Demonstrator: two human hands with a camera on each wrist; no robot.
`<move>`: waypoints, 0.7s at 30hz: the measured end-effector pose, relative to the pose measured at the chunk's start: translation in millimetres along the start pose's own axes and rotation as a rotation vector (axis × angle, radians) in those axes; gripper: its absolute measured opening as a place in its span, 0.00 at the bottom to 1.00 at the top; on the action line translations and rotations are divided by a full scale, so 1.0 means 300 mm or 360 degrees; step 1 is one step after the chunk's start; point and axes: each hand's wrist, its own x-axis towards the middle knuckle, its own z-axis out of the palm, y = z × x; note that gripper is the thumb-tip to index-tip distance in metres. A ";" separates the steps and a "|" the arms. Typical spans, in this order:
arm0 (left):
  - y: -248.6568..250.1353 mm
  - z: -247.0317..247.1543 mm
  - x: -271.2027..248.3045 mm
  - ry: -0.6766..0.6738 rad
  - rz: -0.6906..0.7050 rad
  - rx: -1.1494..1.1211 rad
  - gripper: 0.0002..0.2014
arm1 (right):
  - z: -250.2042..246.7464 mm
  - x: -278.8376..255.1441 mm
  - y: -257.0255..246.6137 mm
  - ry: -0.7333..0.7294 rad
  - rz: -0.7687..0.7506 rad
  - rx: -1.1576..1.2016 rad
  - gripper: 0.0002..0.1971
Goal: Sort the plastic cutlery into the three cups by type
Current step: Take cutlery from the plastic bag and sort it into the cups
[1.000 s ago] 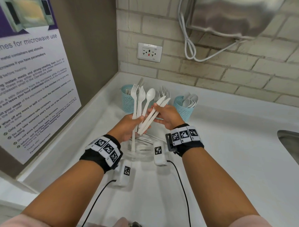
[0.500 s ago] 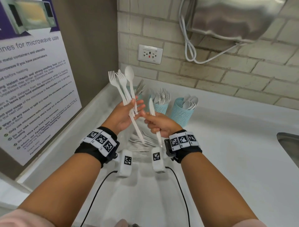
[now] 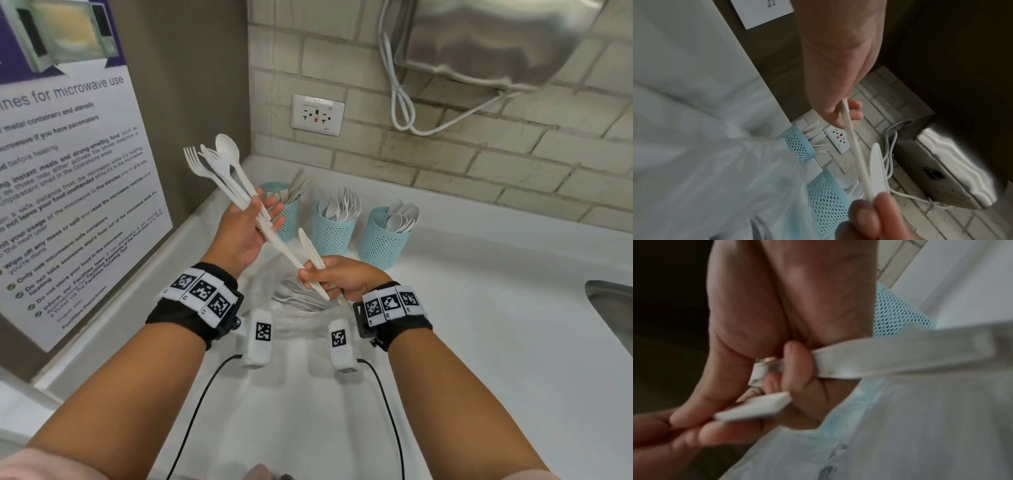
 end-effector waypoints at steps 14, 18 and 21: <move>-0.094 -0.011 -0.059 -0.0228 -0.0601 0.0313 0.14 | -0.012 -0.001 -0.024 0.0429 -0.0326 0.1055 0.14; -0.110 -0.015 -0.078 -0.0347 -0.0580 0.0472 0.20 | -0.023 0.012 -0.039 0.0613 -0.0391 0.1078 0.09; -0.121 -0.017 -0.085 -0.0376 -0.0563 0.0564 0.21 | -0.021 0.014 -0.058 0.0753 -0.0455 0.1038 0.08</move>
